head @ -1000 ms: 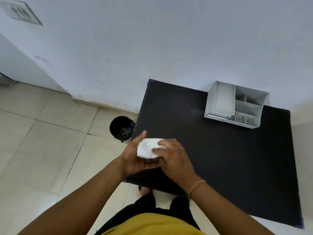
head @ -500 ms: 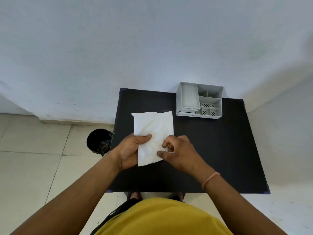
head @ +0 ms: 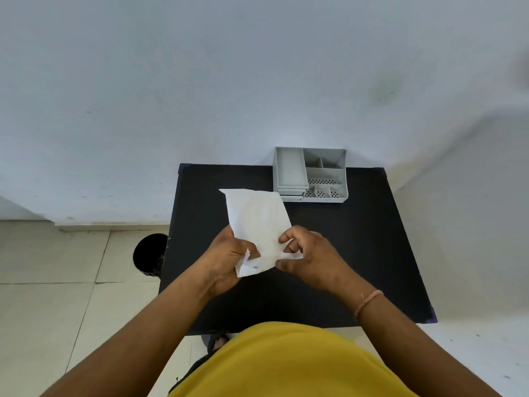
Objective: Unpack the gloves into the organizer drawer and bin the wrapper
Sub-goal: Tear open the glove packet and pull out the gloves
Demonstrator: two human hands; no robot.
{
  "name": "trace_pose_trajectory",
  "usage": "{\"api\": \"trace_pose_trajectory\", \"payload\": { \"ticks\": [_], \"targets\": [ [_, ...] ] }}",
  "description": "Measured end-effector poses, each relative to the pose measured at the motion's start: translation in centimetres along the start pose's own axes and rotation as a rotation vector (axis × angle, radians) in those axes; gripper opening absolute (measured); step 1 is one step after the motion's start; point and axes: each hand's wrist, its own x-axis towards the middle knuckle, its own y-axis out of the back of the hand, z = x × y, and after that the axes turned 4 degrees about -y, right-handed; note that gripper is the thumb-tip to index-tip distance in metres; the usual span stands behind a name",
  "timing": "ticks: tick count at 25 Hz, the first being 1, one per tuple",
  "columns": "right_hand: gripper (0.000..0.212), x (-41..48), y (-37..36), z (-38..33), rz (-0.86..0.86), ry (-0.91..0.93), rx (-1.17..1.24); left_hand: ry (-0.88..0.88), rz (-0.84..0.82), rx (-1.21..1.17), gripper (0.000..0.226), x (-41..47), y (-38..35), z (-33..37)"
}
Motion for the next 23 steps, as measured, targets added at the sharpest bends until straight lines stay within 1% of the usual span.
{"api": "trace_pose_trajectory", "payload": {
  "ticks": [3, 7, 8, 11, 13, 17, 19, 21, 23],
  "targets": [
    [0.015, -0.6, 2.2, 1.7, -0.034, -0.003, 0.030, 0.011, 0.012, -0.047, 0.073, 0.4, -2.2, -0.8],
    [0.002, -1.1, 4.3, 3.2, -0.138, 0.013, 0.083, 0.001, 0.012, -0.045, 0.071, 0.9, -4.3, -1.1],
    [0.004, -1.1, 4.8, 3.6, -0.159, 0.017, 0.109, -0.005, 0.001, -0.045, 0.069, 0.9, -4.8, -1.2],
    [0.018, -1.2, 5.5, 4.5, -0.200, 0.033, 0.186, -0.007, -0.007, 0.010, 0.063, 0.9, -5.7, -1.3],
    [0.021, -1.5, 5.6, 4.8, -0.219, 0.034, 0.243, 0.004, -0.024, 0.010, 0.066, 0.9, -5.7, -1.3],
    [0.020, -2.2, 6.0, 5.5, -0.278, 0.048, 0.351, -0.024, -0.061, -0.046, 0.072, 0.7, -5.5, -1.4],
    [0.024, -2.6, 6.3, 5.7, -0.319, 0.087, 0.398, -0.029, -0.060, -0.095, 0.075, 0.6, -5.0, -1.3],
    [0.026, -3.0, 6.1, 5.6, -0.299, 0.116, 0.388, -0.012, -0.066, -0.155, 0.074, 0.5, -4.5, -1.0],
    [0.039, -2.9, 5.6, 5.0, -0.216, 0.153, 0.250, 0.043, -0.043, -0.207, 0.075, 0.3, -4.2, -0.5]
  ]
}}
